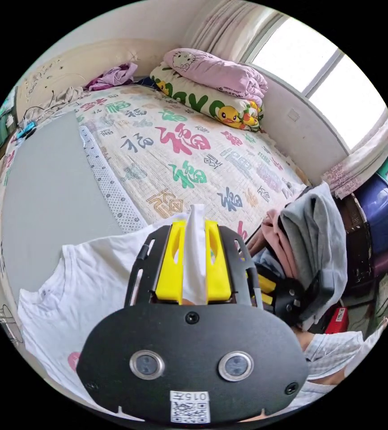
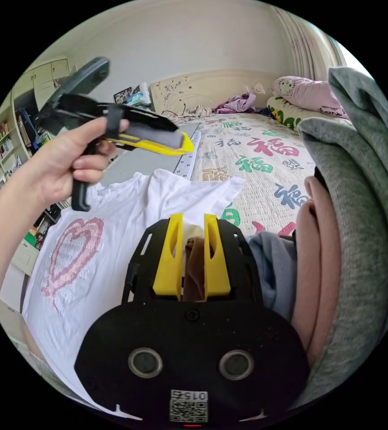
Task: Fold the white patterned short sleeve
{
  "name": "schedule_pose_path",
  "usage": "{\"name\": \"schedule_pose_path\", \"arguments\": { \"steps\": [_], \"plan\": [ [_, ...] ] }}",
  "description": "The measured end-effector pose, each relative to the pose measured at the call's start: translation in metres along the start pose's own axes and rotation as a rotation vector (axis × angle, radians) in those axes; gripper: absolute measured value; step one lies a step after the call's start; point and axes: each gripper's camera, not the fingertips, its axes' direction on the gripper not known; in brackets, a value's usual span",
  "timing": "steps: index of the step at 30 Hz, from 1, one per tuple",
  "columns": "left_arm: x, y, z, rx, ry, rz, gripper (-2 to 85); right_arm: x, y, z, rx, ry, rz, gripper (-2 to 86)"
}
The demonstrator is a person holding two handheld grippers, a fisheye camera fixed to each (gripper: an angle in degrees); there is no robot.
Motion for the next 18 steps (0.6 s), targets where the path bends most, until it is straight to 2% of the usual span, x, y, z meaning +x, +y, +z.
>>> {"name": "schedule_pose_path", "arguments": {
  "steps": [5, 9, 12, 18],
  "plan": [
    [0.006, -0.055, 0.091, -0.143, -0.100, 0.026, 10.1, 0.013, -0.022, 0.004, 0.037, -0.050, 0.033, 7.0],
    [0.003, -0.057, 0.117, -0.184, -0.175, 0.055, 6.5, 0.017, -0.038, 0.007, 0.047, -0.060, 0.037, 6.9],
    [-0.008, -0.041, 0.100, -0.059, -0.158, 0.064, 1.3, 0.019, -0.049, 0.006, 0.056, -0.069, 0.039, 6.9],
    [-0.089, 0.062, 0.001, 0.359, 0.097, -0.081, -0.1, 0.024, -0.067, 0.003, 0.069, -0.085, 0.040, 7.1]
  ]
}}
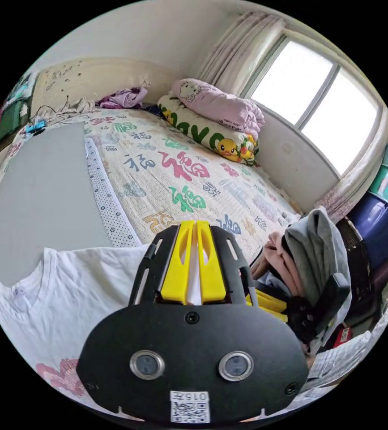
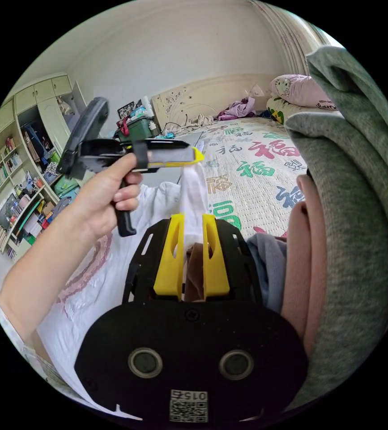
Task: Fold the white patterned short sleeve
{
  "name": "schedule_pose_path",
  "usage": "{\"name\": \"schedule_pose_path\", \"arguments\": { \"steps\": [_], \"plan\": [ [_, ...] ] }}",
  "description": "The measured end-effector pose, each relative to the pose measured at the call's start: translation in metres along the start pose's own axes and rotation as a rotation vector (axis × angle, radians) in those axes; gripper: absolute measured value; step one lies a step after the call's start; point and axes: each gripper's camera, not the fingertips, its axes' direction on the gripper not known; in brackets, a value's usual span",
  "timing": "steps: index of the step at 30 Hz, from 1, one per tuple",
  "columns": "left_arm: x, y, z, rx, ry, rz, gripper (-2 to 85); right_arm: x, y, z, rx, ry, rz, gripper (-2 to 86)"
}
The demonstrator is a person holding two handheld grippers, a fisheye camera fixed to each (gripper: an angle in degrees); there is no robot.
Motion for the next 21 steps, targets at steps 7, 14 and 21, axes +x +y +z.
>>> {"name": "schedule_pose_path", "arguments": {
  "steps": [7, 14, 21],
  "plan": [
    [-0.121, 0.124, -0.079, 0.342, 0.235, -0.258, -0.4, -0.002, -0.016, -0.006, -0.015, -0.034, -0.053, 8.7],
    [-0.197, 0.164, -0.086, 0.451, 0.426, -0.374, -0.3, -0.010, -0.025, -0.009, -0.085, -0.081, -0.147, 9.9],
    [-0.225, 0.179, -0.091, 0.476, 0.381, -0.474, -0.4, 0.008, -0.042, 0.000, -0.226, -0.116, -0.106, 5.9]
  ]
}}
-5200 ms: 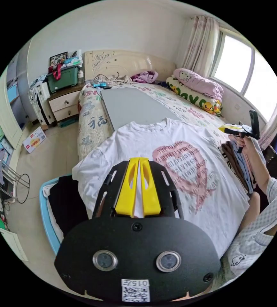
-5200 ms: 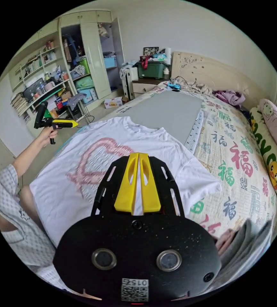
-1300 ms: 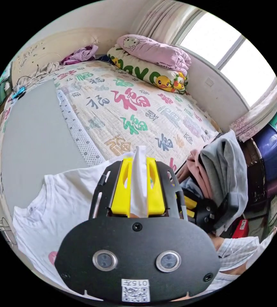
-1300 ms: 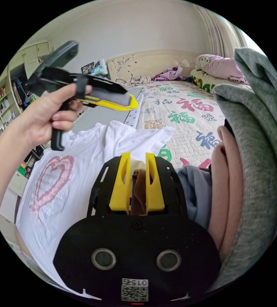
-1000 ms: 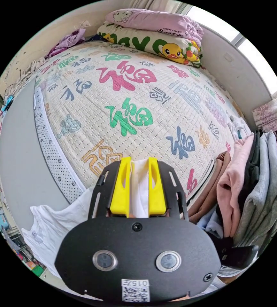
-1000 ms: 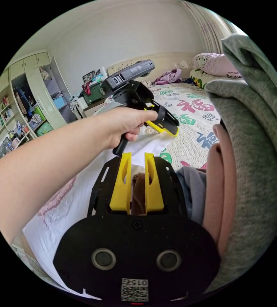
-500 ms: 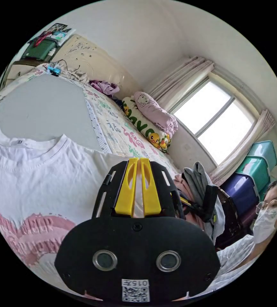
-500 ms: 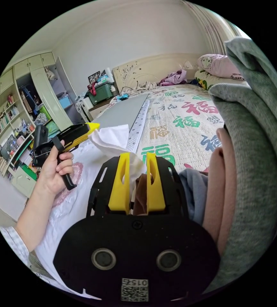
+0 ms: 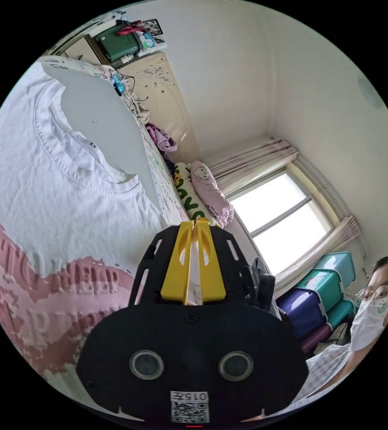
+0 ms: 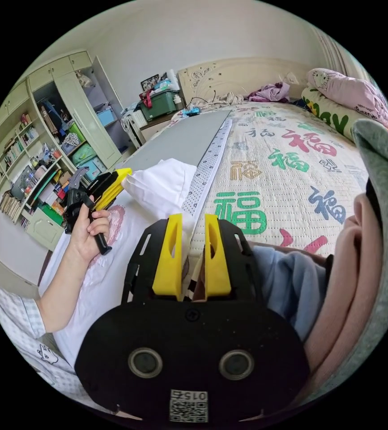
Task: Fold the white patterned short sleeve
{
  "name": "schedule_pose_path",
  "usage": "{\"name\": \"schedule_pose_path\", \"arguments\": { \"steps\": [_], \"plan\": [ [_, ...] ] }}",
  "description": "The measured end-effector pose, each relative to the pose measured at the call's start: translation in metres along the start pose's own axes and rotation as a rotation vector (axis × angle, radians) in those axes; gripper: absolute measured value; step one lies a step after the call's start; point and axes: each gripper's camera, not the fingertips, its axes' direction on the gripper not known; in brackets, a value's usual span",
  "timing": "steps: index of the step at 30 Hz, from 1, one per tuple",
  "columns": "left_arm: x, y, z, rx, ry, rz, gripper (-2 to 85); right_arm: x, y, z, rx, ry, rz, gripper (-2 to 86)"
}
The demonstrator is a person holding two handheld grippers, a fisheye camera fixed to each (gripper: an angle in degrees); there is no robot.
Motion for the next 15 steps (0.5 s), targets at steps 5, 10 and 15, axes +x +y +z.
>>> {"name": "schedule_pose_path", "arguments": {
  "steps": [5, 10, 15],
  "plan": [
    [-0.007, -0.003, -0.001, -0.012, -0.035, 0.009, -0.4, 0.000, 0.017, -0.031, 0.046, -0.098, -0.077, 1.1],
    [-0.015, -0.006, 0.000, -0.029, -0.065, -0.017, -0.4, 0.004, 0.031, -0.057, 0.076, -0.113, -0.089, 9.6],
    [-0.009, -0.010, 0.003, -0.042, -0.167, -0.004, -0.4, 0.006, 0.052, -0.082, 0.084, -0.208, -0.119, 10.4]
  ]
}}
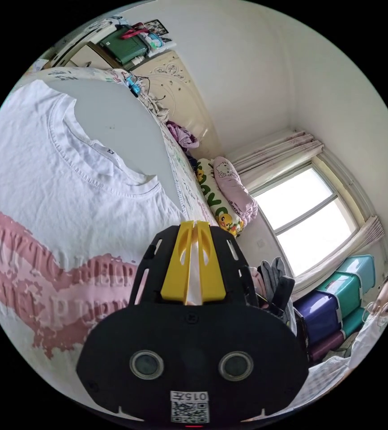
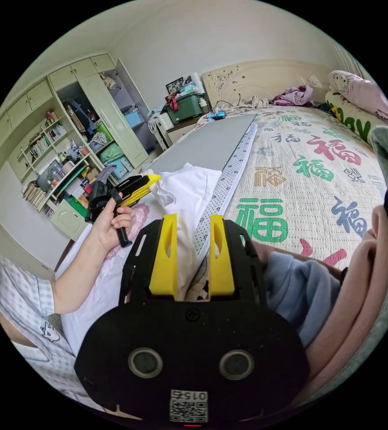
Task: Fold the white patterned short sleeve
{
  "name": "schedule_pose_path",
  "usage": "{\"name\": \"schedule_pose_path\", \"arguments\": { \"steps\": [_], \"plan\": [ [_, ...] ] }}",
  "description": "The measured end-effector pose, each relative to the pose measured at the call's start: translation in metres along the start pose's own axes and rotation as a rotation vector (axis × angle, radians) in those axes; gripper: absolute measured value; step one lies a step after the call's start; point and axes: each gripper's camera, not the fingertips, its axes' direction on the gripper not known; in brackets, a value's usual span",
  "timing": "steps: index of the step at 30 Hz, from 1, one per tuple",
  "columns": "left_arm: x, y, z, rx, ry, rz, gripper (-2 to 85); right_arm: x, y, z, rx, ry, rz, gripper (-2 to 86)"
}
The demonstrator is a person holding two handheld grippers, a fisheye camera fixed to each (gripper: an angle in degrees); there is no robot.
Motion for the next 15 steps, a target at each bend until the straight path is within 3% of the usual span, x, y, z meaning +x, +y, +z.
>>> {"name": "schedule_pose_path", "arguments": {
  "steps": [7, 10, 13, 15],
  "plan": [
    [0.005, -0.001, 0.001, 0.023, -0.042, 0.007, -0.3, -0.029, 0.035, -0.027, -0.015, -0.217, -0.169, 2.1],
    [0.028, -0.001, -0.010, 0.101, -0.150, 0.100, 0.2, -0.052, 0.056, -0.049, 0.008, -0.299, -0.270, 1.1],
    [0.055, -0.007, -0.012, 0.070, -0.239, 0.204, 1.9, -0.071, 0.066, -0.049, -0.023, -0.291, -0.342, 0.9],
    [0.065, -0.003, -0.023, 0.180, -0.297, 0.193, 4.8, -0.086, 0.075, -0.035, -0.103, -0.284, -0.396, 0.9]
  ]
}}
